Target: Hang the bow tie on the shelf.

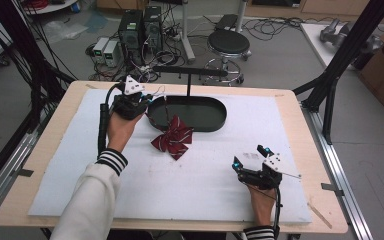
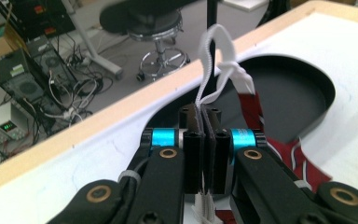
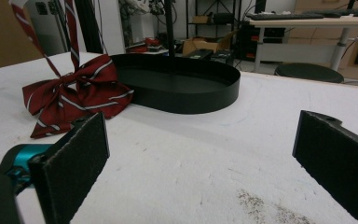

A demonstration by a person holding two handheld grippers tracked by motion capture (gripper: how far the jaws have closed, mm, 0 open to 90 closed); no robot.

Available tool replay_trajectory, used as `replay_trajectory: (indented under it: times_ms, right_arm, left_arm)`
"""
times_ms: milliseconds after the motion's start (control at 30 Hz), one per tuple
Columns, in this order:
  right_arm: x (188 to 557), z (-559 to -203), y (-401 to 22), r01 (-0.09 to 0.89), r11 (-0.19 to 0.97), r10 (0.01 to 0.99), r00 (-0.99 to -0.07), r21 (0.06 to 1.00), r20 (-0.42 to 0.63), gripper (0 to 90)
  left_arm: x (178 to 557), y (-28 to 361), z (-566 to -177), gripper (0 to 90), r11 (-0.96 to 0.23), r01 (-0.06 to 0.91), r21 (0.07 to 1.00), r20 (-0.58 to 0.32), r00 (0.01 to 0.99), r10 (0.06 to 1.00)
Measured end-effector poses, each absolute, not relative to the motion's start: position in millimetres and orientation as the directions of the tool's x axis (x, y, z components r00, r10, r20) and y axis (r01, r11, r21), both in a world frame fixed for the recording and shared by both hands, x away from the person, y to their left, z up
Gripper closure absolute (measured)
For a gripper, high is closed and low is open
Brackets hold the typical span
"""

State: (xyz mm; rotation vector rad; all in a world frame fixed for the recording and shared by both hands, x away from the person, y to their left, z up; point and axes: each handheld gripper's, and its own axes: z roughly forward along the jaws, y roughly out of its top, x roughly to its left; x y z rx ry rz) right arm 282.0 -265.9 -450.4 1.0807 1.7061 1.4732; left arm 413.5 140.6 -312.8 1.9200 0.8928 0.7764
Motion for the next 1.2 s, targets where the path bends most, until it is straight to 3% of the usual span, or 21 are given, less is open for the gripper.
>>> replay_trajectory:
  times_ms: [1200]
  right_arm:
    - [282.1,-450.4,-264.2,0.178,0.052,0.887,-0.46,0.983,0.037,2.5]
  left_arm:
    - [487.0,118.7,-254.8,87.3,-0.345,0.218,0.913,0.195,0.509,0.838]
